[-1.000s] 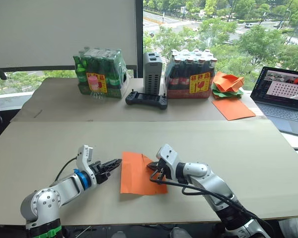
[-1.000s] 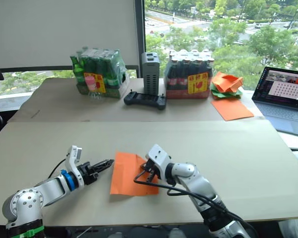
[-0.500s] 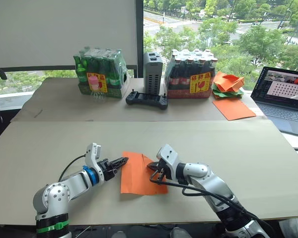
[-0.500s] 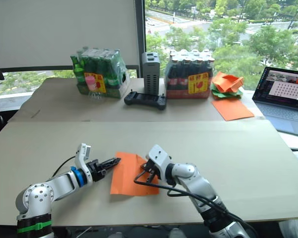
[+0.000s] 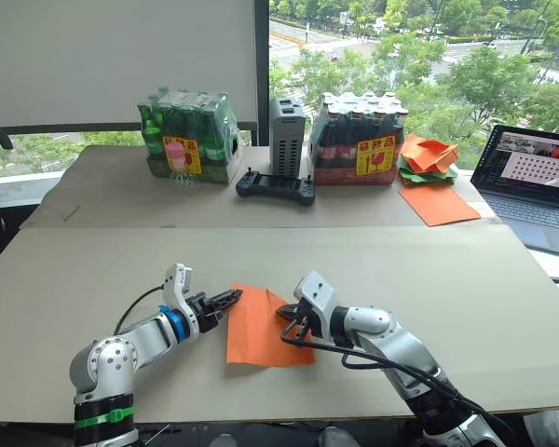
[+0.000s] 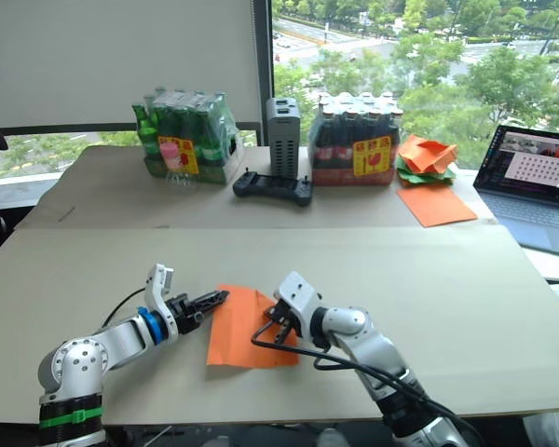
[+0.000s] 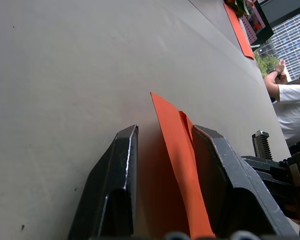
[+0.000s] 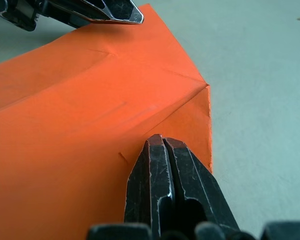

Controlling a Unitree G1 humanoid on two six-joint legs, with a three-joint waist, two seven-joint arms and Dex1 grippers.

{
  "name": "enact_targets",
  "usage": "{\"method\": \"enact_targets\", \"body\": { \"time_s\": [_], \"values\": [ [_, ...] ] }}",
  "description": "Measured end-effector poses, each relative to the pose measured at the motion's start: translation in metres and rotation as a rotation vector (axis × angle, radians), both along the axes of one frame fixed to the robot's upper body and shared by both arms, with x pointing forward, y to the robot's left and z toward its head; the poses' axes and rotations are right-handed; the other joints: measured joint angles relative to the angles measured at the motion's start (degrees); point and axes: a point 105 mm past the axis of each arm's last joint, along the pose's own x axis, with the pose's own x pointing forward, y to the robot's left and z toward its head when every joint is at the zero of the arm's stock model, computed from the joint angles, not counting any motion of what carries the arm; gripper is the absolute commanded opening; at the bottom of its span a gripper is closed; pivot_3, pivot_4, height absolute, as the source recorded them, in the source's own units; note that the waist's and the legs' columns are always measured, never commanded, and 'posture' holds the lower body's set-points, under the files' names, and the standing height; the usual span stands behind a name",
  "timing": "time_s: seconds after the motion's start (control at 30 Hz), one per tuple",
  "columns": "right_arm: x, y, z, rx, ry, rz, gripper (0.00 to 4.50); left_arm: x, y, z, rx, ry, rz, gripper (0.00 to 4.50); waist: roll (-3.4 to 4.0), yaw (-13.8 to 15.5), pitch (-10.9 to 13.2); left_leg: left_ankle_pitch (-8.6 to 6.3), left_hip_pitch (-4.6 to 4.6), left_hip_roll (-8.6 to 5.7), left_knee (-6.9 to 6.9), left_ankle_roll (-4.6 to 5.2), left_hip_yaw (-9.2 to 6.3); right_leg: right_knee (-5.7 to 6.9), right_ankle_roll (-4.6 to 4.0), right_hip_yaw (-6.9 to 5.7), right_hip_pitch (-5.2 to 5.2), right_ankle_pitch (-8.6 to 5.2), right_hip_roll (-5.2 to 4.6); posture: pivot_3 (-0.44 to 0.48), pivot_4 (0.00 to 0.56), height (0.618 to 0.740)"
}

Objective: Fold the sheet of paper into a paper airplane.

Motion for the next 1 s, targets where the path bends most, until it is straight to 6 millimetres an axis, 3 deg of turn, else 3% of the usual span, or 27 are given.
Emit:
{"method": "enact_targets", "body": {
  "time_s": [0.13, 0.33, 0.7, 1.0],
  "values": [
    [0.0, 0.0, 0.0, 0.0, 0.0, -0.001, 0.0, 0.0, -0.002, -0.003, -0.001, 0.014, -0.002, 1.8, 0.0, 0.0, 0.0, 0.0, 0.0, 0.0, 0.0, 0.0, 0.0, 0.0, 0.0, 0.0, 0.0, 0.0, 0.0, 0.0, 0.15, 0.74],
    [0.0, 0.0, 0.0, 0.0, 0.0, -0.001, 0.0, 0.0, -0.007, -0.003, -0.004, 0.015, -0.016, 0.03, 0.0, 0.0, 0.0, 0.0, 0.0, 0.0, 0.0, 0.0, 0.0, -0.01, 0.0, 0.0, 0.0, 0.0, 0.0, 0.0, 0.15, 0.74],
    [0.0, 0.0, 0.0, 0.0, -0.001, -0.002, 0.0, 0.002, -0.011, -0.002, 0.061, 0.003, -0.05, 0.03, -0.01, 0.0, 0.0, 0.0, -0.01, 0.0, 0.0, 0.0, 0.0, -0.01, 0.01, 0.0, 0.0, 0.0, 0.0, 0.0, 0.15, 0.74],
    [0.0, 0.0, 0.0, 0.002, -0.001, -0.006, 0.0, -0.003, -0.031, 0.022, 0.487, -0.269, -0.247, 0.03, -0.04, 0.0, 0.1, 0.0, -0.04, 0.01, -0.1, -0.01, 0.01, -0.08, 0.0, 0.0, -0.05, 0.0, 0.01, 0.0, 0.15, 0.74]
  ]
}}
